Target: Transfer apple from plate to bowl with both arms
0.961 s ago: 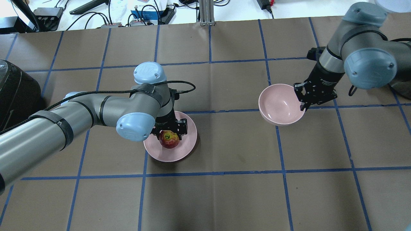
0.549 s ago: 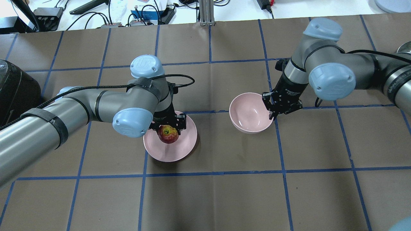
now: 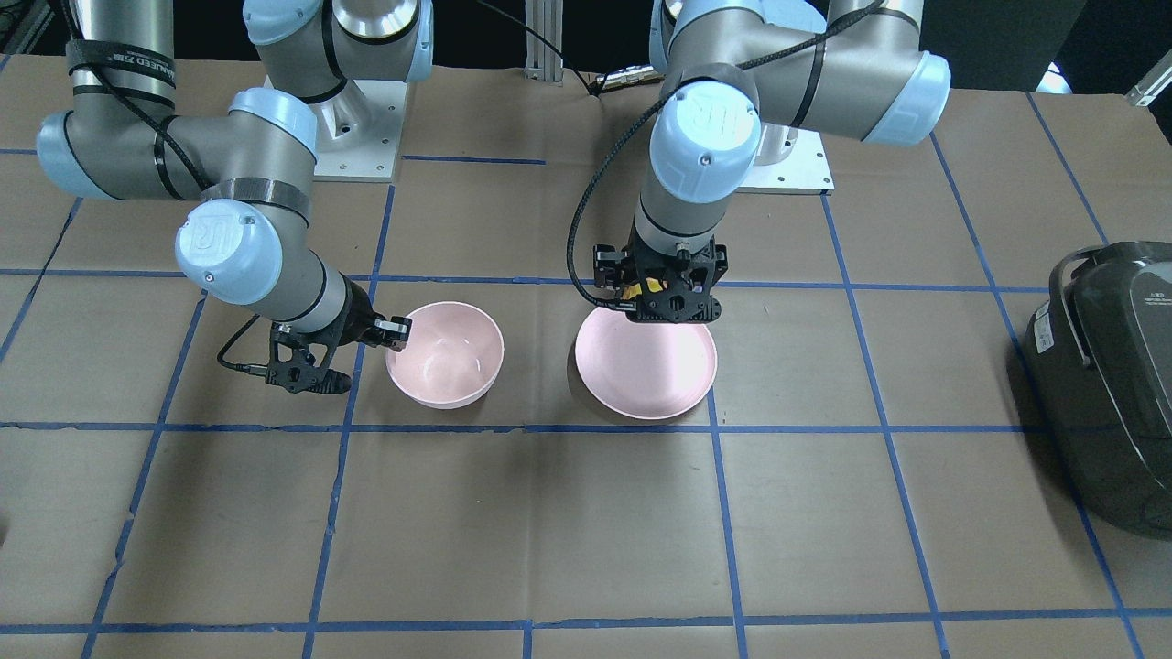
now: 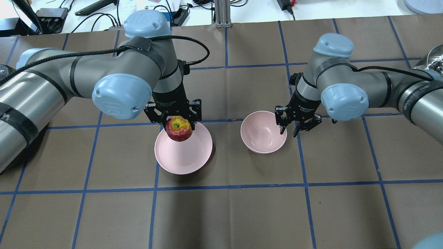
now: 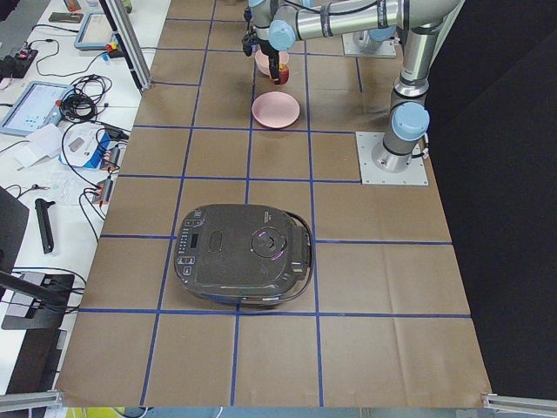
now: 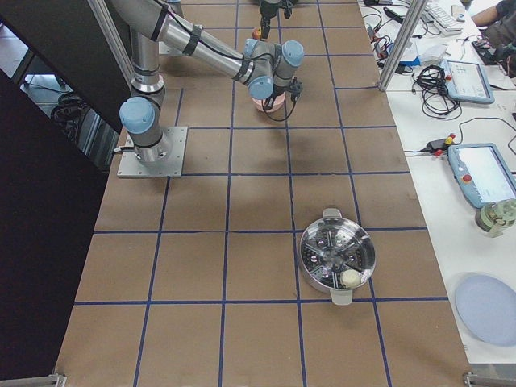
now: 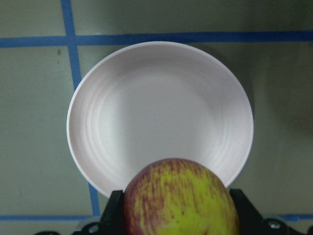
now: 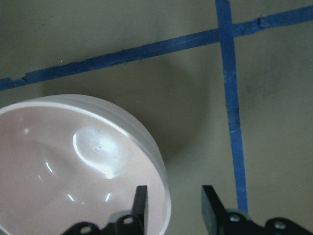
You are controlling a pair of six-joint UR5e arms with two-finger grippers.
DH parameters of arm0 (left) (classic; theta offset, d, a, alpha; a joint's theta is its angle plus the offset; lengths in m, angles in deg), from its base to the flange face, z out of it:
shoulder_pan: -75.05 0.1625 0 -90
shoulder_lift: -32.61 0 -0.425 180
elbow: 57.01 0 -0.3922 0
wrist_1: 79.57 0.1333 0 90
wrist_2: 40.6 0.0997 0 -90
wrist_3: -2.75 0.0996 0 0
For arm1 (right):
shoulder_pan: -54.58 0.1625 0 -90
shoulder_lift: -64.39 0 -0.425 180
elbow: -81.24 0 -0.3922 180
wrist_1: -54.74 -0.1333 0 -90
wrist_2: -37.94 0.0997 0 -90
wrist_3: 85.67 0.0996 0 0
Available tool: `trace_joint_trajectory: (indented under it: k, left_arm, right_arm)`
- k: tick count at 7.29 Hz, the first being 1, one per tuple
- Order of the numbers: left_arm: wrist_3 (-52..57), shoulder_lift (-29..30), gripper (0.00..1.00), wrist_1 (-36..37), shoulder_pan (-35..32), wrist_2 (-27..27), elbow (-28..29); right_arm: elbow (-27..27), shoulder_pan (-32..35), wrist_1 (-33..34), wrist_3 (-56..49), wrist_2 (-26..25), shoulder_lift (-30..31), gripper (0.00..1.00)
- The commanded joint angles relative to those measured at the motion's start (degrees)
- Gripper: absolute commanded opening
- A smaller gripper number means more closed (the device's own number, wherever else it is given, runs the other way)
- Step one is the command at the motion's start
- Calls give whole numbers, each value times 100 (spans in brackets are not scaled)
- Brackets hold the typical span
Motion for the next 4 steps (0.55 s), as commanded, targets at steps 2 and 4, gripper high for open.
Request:
trace_joint_trajectory:
  k: [2, 4]
  left_arm:
    - [-1103, 272, 51, 442, -387, -190, 171]
    - [-2488, 1156, 51, 1818, -1122, -376, 311]
  right_arm:
    - [-1289, -459, -1009, -174, -620, 354, 100]
    - [-2178, -855, -1549, -525, -1085, 670, 100]
